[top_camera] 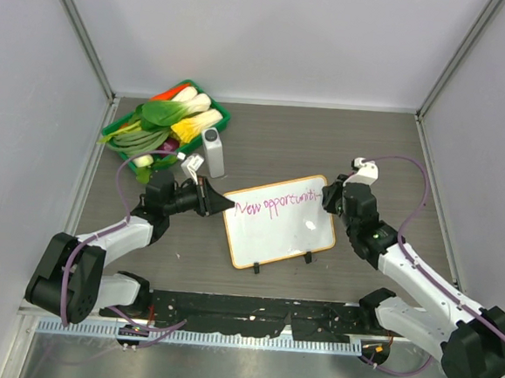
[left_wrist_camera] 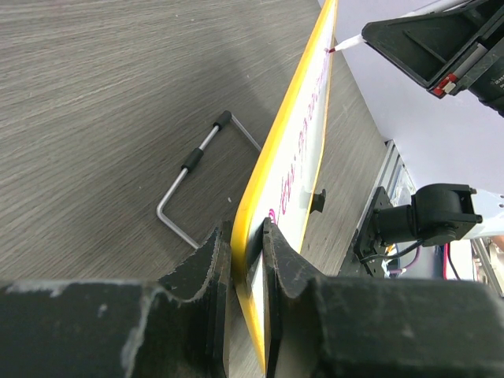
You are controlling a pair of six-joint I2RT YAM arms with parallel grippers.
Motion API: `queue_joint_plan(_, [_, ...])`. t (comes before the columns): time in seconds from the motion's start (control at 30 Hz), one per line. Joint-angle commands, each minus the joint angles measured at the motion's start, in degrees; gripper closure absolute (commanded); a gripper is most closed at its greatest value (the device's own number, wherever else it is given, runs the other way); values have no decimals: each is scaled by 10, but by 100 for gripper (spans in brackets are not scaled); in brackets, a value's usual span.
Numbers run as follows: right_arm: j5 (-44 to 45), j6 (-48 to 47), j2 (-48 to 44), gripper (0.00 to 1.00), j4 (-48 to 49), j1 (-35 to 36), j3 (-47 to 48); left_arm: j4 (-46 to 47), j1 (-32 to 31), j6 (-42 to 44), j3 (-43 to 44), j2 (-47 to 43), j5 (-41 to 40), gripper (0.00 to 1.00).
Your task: Write a sentence on the whiteboard
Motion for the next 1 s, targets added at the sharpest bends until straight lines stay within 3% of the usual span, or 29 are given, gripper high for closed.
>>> queue_joint_plan(0.0, [19, -7, 15, 99, 18, -2, 26, -26, -3, 48, 0, -5, -32, 100])
queue_joint_plan(0.43, [-8, -4, 25, 99, 32, -2, 31, -24, -4, 49, 2, 2, -31, 100])
queue_joint_plan(0.97, [-33, -4, 8, 99, -17, -2, 0, -23, -4, 48, 2, 1, -30, 100])
